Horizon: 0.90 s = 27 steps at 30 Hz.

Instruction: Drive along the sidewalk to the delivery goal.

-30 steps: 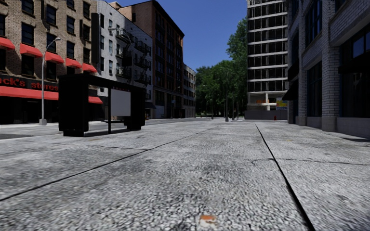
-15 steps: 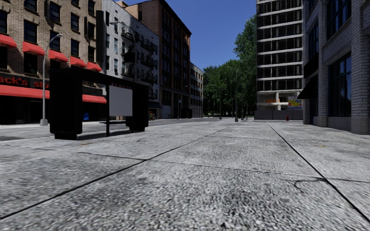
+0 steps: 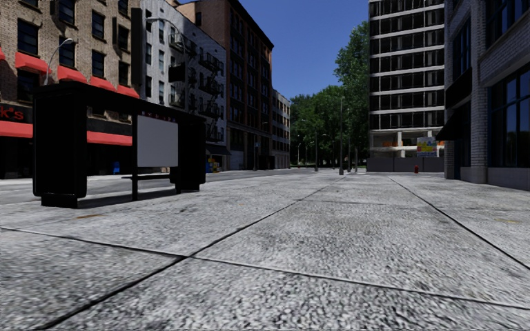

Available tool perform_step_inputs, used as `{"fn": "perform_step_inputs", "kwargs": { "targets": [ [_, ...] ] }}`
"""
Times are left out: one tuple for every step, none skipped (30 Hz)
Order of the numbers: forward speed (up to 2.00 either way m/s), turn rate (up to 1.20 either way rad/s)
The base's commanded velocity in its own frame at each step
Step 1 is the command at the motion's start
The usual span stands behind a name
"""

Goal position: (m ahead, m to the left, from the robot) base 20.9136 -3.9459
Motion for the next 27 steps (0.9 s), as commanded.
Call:
{"fn": "perform_step_inputs", "kwargs": {
  "targets": [
    [2.0, -0.3],
    [2.0, -0.3],
    [2.0, -0.3],
    [2.0, -0.3],
    [2.0, -0.3],
    [2.0, -0.3],
    [2.0, -0.3],
    [2.0, -0.3],
    [2.0, -0.3],
    [2.0, -0.3],
    [2.0, -0.3],
    [2.0, -0.3],
    [2.0, -0.27],
    [2.0, 0.0],
    [2.0, 0.0],
    [2.0, 0.0],
    [2.0, 0.0],
    [2.0, 0.0],
    [2.0, 0.0],
    [2.0, 0.0],
    [2.0, 0.0],
    [2.0, 0.0],
    [2.0, 0.0],
    [2.0, 0.0],
    [2.0, 0.0],
    [2.0, 0.0],
    [2.0, 0.0]
  ]
}}
